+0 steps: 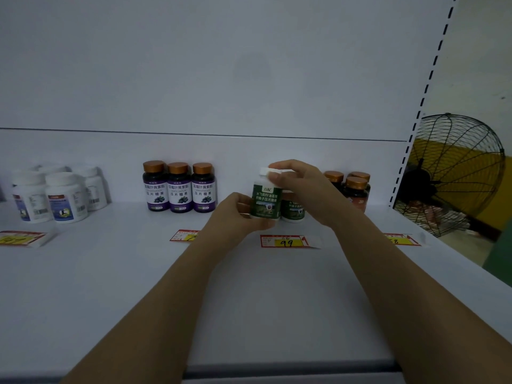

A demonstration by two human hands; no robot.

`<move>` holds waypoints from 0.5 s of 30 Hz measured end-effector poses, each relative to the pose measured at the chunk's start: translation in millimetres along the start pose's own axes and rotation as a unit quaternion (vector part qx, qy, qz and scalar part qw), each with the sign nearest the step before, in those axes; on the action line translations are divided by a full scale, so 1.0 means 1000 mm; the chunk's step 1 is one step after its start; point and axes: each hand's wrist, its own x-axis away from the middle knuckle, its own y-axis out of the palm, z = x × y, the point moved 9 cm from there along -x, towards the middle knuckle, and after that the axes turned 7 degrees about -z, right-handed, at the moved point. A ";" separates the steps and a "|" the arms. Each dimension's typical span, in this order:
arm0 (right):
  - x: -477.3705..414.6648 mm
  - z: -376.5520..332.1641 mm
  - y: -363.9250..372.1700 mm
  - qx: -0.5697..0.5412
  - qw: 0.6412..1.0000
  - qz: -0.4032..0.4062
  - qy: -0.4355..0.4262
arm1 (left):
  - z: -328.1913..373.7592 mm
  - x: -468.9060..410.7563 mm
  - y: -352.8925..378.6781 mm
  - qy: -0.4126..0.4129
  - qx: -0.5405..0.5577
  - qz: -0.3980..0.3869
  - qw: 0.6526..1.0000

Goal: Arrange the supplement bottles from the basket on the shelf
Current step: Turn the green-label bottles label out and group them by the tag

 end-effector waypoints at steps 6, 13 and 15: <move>0.008 -0.026 0.020 0.133 0.988 -0.007 -0.083 | 0.000 0.000 -0.017 0.038 0.013 0.067 0.997; 0.034 -0.060 0.059 0.256 0.921 -0.008 -0.293 | 0.028 0.018 -0.045 0.159 -0.045 0.209 0.964; 0.037 -0.061 0.062 0.273 0.909 -0.014 -0.315 | 0.032 0.020 -0.047 0.170 -0.062 0.223 0.958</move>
